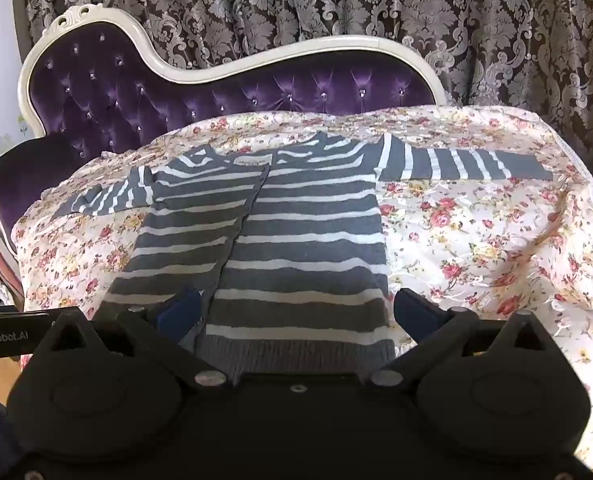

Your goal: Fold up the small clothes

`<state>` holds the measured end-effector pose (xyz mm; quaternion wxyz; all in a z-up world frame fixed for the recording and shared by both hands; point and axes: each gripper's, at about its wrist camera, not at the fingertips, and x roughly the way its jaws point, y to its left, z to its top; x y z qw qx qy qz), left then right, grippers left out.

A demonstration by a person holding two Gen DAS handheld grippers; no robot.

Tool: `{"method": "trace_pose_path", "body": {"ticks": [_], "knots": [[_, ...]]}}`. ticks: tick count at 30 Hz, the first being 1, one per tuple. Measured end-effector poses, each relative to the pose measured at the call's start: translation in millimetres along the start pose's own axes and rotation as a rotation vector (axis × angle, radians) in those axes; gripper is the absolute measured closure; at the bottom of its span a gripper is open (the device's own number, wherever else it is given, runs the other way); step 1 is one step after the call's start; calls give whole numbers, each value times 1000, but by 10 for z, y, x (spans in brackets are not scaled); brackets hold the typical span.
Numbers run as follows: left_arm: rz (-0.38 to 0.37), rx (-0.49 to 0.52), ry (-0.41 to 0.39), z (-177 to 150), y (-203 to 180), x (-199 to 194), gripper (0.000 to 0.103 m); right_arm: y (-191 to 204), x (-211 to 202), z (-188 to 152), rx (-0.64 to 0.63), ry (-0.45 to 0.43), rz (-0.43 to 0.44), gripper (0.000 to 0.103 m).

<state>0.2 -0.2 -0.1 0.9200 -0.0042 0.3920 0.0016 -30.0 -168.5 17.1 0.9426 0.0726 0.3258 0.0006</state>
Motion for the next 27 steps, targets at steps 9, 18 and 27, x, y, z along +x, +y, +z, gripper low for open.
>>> {"method": "trace_pose_path", "body": {"ticks": [9, 18, 27], "knots": [[-13, 29, 8, -114, 55, 45, 13, -22, 67, -47, 16, 4, -2, 1], [-18, 58, 25, -69, -57, 63, 13, -42, 107, -71, 28, 82, -2, 1], [-20, 60, 24, -67, -56, 61, 13, -36, 113, -82, 29, 87, -3, 1]]}}
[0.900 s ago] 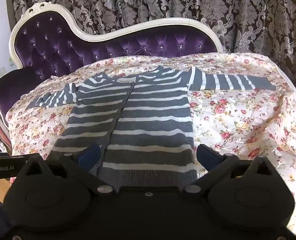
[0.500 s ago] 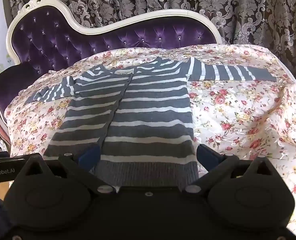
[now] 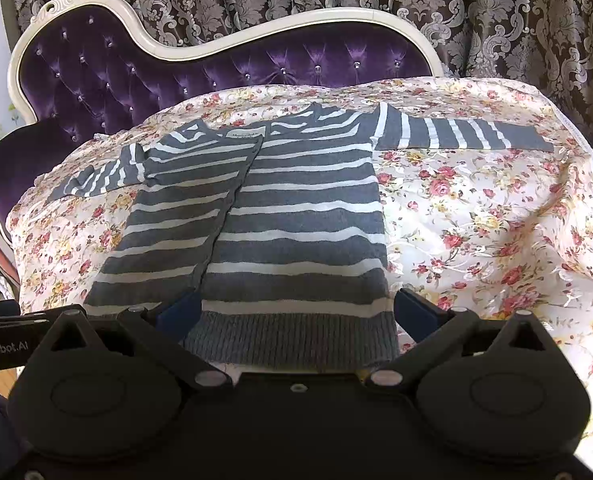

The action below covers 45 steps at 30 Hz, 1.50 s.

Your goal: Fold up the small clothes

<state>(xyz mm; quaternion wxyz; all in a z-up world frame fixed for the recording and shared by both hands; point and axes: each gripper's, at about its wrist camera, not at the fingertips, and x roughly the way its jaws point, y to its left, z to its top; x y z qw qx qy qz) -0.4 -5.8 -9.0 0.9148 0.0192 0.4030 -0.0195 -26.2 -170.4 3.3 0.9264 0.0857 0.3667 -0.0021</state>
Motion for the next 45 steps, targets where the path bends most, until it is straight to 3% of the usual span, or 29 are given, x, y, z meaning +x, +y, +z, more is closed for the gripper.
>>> {"method": "trace_pose_path", "body": {"ticks": [34, 45], "knots": [[-18, 21, 19, -14, -60, 34, 13, 28, 65, -23, 0, 29, 19, 1], [-32, 13, 40, -3, -53, 74, 13, 37, 153, -25, 13, 92, 45, 1]]}}
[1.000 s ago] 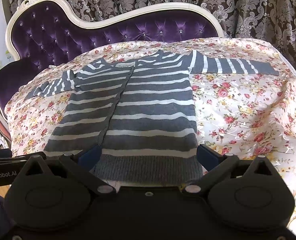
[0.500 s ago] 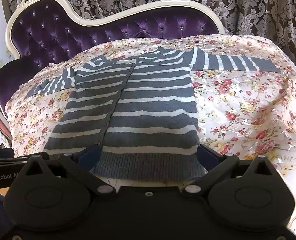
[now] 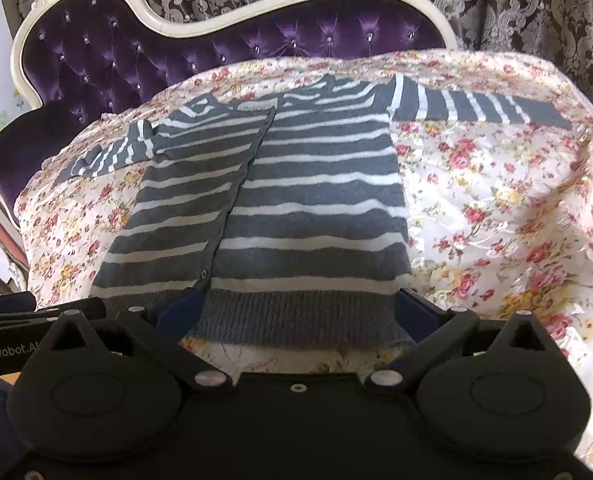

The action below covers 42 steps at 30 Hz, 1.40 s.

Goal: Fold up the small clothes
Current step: 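Reach the left gripper to the sleeve cuff and close on it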

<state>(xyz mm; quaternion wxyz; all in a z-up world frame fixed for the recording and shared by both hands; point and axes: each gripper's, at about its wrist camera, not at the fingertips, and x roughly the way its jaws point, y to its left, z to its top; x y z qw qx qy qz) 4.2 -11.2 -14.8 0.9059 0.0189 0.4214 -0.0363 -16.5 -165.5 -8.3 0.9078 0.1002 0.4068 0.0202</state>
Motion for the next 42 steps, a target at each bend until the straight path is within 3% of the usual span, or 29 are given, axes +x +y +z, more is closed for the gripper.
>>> {"method": "trace_pose_path", "body": {"ticks": [5, 14, 17, 24, 29, 34, 40, 42], "knots": [[-16, -10, 17, 14, 18, 37, 13, -22, 92, 23, 37, 73, 39, 1], [-73, -52, 64, 174, 168, 176, 13, -92, 388, 234, 104, 287, 86, 1], [-109, -76, 61, 290, 280, 222, 13, -147, 406, 355, 140, 292, 142, 1], [-232, -121, -55, 590, 546, 274, 13, -273, 552, 730, 212, 337, 309, 1], [-228, -95, -77, 856, 619, 400, 13, -371, 752, 943, 286, 405, 492, 1], [-170, -109, -131, 1059, 860, 534, 13, -335, 864, 1175, 270, 342, 521, 0], [-165, -177, -210, 1303, 1346, 679, 11, -277, 1152, 1445, 264, 207, 568, 0], [-152, -190, -244, 1392, 1509, 735, 6, -222, 1265, 1520, 248, 163, 596, 0]]}}
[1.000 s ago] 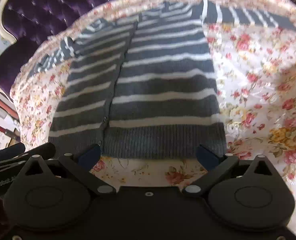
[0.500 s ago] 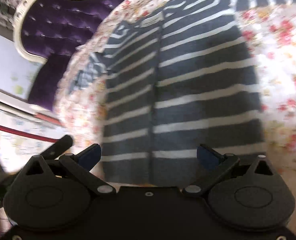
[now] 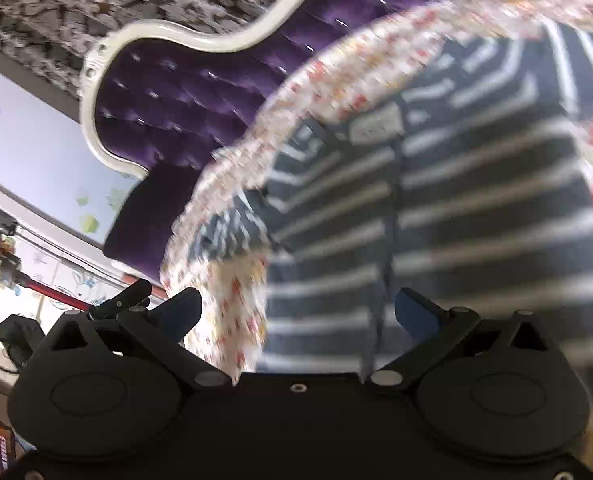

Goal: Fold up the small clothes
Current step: 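Reach the left gripper to the sleeve cuff and close on it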

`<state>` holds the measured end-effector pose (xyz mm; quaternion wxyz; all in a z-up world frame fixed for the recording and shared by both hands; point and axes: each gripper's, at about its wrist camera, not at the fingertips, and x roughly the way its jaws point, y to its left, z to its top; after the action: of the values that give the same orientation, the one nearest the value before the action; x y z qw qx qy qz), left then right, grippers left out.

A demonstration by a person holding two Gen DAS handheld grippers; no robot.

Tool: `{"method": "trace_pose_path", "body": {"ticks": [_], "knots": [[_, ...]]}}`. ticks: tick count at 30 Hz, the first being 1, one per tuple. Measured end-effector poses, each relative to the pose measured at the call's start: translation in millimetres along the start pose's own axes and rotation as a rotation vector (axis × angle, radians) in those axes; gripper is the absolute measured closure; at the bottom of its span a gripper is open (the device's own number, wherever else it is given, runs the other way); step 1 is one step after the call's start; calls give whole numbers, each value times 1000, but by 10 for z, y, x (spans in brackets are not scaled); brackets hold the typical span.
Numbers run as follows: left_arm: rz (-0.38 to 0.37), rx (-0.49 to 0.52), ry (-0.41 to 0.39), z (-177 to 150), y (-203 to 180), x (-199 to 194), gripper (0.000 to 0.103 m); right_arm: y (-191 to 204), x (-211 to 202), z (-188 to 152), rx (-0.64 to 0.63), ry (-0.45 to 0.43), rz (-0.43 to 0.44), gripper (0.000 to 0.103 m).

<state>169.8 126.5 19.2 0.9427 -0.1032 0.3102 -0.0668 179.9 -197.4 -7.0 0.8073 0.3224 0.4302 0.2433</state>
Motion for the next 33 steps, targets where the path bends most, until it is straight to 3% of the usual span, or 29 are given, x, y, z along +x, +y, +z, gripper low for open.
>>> {"method": "trace_pose_path", "body": {"ticks": [2, 5, 7, 11, 15, 16, 21, 28, 31, 33], "knots": [[21, -13, -32, 111, 162, 73, 0, 14, 130, 80, -33, -28, 0, 0], [54, -33, -55, 258, 411, 210, 0, 37, 267, 159, -89, -37, -14, 0], [75, -57, -52, 339, 568, 310, 0, 104, 328, 185, -179, -65, -78, 1], [99, -139, -30, 456, 907, 506, 1, 239, 459, 181, -382, -159, -279, 1], [111, -220, 10, 478, 1257, 716, 2, 257, 571, 143, -473, -239, -575, 1], [122, -239, 19, 469, 1332, 765, 2, 236, 583, 139, -490, -233, -593, 2], [155, -304, 59, 428, 1582, 1001, 14, 10, 539, 192, -389, -170, -484, 25], [210, -353, 82, 425, 1771, 1305, 18, 20, 603, 162, -377, -149, -427, 26], [185, -412, 98, 400, 1857, 1422, 23, 46, 608, 163, -377, -146, -408, 26], [175, -448, 109, 383, 1908, 1478, 33, 54, 618, 160, -382, -143, -401, 26]]}}
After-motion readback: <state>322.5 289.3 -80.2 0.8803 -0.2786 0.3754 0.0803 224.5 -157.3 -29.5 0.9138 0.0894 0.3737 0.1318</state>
